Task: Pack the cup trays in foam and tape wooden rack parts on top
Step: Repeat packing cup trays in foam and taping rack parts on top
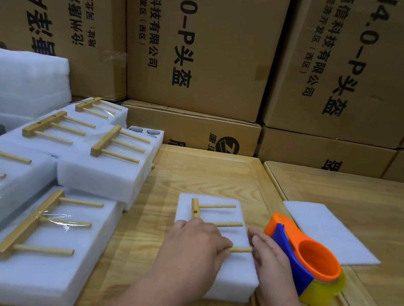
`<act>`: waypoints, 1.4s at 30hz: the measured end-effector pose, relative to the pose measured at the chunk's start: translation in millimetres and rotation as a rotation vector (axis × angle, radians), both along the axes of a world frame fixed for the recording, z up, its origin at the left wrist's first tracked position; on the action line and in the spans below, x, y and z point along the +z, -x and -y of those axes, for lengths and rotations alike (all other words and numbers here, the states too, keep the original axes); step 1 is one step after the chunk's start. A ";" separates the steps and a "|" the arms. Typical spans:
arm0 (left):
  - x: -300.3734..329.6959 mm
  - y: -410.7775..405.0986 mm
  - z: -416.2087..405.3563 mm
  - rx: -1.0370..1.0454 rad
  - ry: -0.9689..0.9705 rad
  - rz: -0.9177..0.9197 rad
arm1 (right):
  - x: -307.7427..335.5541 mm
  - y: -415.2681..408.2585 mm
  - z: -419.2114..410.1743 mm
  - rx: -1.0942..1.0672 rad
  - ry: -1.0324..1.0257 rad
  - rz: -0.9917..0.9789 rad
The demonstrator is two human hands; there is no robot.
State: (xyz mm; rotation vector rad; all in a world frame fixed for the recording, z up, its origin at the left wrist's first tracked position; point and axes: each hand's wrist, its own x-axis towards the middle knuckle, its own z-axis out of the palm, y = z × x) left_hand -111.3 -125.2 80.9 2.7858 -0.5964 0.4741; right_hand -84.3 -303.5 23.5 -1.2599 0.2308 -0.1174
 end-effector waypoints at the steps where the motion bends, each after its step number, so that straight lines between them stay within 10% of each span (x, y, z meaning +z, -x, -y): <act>1: -4.0 0.2 -0.7 -0.007 0.024 -0.004 | -0.6 -0.2 0.4 0.001 0.003 0.003; 14: -30.2 -13.6 -37.5 0.030 0.995 -0.478 | -7.4 -1.9 5.1 0.155 0.083 0.094; 42: -34.9 -13.5 -41.9 -0.001 0.843 -0.566 | -2.9 8.0 7.7 0.339 0.251 0.111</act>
